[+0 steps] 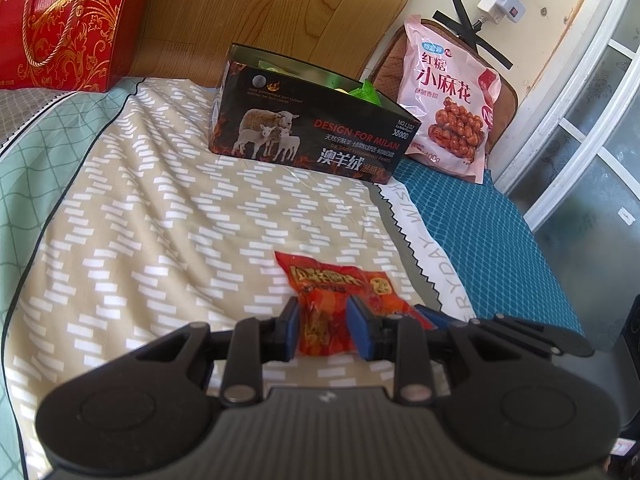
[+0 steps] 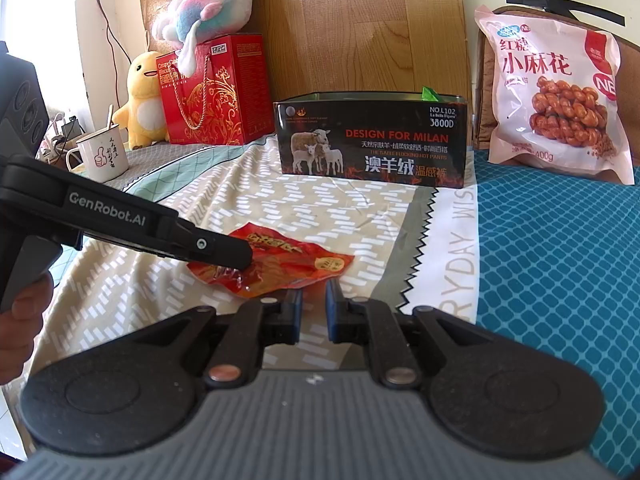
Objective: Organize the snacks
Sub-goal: 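Grasp the red spicy packet with the left gripper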
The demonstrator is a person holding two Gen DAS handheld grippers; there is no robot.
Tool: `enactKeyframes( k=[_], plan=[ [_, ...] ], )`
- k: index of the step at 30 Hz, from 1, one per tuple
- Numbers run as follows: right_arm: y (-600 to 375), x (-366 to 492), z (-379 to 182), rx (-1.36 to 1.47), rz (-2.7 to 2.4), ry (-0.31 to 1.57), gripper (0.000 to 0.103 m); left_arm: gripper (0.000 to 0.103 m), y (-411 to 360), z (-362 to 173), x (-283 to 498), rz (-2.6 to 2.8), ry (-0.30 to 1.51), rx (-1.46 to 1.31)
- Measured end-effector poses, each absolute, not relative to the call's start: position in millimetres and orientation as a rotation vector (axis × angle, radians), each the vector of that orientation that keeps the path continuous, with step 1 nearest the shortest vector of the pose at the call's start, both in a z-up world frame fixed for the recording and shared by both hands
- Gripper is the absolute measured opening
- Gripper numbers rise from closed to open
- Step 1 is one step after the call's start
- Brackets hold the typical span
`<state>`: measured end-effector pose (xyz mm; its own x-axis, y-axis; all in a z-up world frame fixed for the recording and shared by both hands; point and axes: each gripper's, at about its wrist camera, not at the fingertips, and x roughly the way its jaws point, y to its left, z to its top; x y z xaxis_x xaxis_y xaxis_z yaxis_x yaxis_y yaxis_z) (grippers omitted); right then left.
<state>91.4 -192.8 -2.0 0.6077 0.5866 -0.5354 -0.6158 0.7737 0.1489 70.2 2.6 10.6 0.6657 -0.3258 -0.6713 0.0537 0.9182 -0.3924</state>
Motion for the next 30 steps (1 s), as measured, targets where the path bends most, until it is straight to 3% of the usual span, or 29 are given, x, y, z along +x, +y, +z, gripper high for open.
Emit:
enactKeyframes(
  k=[30],
  plan=[
    [-192.0,90.8,-2.0,-0.060,0.693,0.597,0.016,0.027,2.8,9.8,70.7,-0.219,0.816,-0.359]
  ],
)
